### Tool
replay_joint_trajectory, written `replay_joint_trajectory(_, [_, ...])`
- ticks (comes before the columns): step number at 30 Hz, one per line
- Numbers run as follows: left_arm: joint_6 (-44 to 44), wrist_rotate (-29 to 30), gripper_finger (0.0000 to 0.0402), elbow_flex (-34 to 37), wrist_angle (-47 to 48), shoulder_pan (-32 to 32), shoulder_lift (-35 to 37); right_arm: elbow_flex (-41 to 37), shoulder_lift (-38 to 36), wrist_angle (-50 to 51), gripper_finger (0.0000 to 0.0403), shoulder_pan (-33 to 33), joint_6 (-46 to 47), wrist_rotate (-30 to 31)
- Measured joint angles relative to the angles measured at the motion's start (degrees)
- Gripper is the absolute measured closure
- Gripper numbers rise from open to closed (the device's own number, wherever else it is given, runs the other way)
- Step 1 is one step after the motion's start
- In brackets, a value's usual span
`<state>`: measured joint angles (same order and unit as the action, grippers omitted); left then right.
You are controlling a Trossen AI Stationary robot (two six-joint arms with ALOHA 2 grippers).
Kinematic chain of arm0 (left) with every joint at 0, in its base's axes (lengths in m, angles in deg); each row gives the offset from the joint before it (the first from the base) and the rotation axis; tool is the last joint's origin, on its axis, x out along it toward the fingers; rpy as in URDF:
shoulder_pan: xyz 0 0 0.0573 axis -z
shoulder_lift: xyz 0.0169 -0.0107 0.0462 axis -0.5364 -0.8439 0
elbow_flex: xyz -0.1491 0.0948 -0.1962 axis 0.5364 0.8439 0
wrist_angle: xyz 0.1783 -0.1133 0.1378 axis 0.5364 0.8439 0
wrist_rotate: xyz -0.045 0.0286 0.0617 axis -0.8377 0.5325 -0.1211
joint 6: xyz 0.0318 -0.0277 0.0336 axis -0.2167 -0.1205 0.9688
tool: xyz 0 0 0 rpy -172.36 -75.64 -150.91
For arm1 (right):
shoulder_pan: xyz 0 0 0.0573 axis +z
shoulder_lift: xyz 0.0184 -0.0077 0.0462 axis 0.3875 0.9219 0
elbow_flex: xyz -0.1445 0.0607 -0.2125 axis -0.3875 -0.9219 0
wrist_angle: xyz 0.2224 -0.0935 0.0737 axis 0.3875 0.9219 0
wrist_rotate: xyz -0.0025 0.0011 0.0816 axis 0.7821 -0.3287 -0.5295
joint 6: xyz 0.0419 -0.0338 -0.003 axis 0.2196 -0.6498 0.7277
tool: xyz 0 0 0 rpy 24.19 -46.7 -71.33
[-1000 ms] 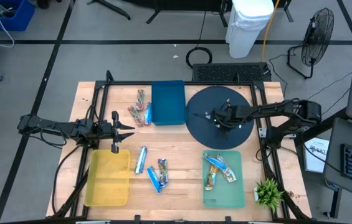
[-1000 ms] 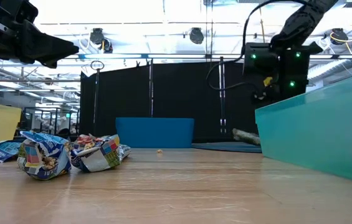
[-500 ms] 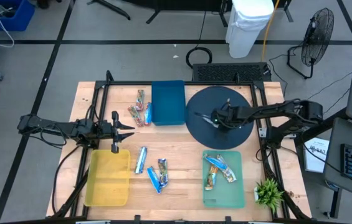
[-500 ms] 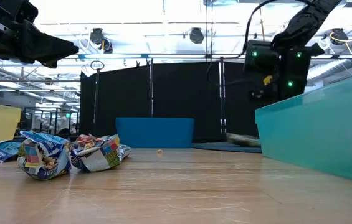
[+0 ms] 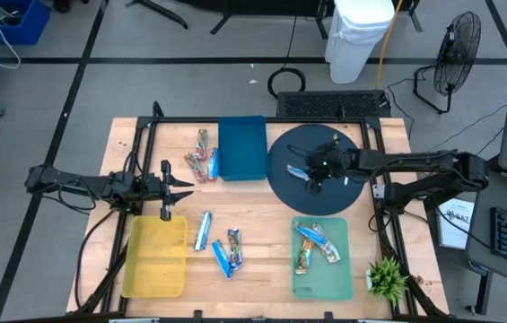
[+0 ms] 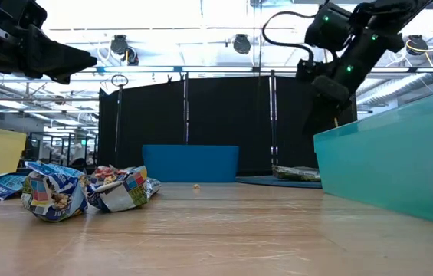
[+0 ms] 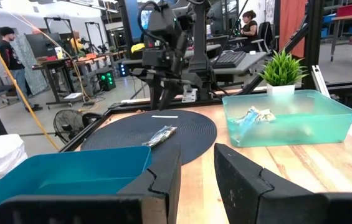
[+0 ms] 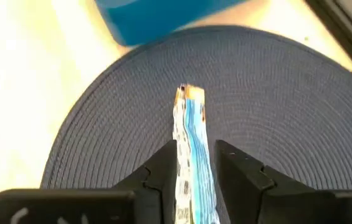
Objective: Pick and place Granola Bars by type
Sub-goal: Put the yellow granola bar into the green bin
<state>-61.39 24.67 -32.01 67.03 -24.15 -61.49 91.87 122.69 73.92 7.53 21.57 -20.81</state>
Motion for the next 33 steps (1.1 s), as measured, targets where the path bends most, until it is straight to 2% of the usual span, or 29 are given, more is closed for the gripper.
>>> replay_joint_trajectory(11, [0.0,0.0,0.03,0.0,0.0,0.0,0.0,-4.8,-0.5,-16.0,0.0256,0.0,-5.3,-10.3])
replay_joint_trajectory(21, [0.0,0.0,0.03,0.0,0.0,0.0,0.0,-12.1,-1.4,-33.4,0.0272,1.0,-8.6,-20.9])
replay_joint_trajectory(26, [0.0,0.0,0.03,0.0,0.0,0.0,0.0,-17.7,-7.7,-39.9,0.0283,2.5,-8.6,-20.9])
replay_joint_trajectory(33, [0.0,0.0,0.03,0.0,0.0,0.0,0.0,-25.9,-23.6,-47.4,0.0291,1.5,-11.8,-20.5])
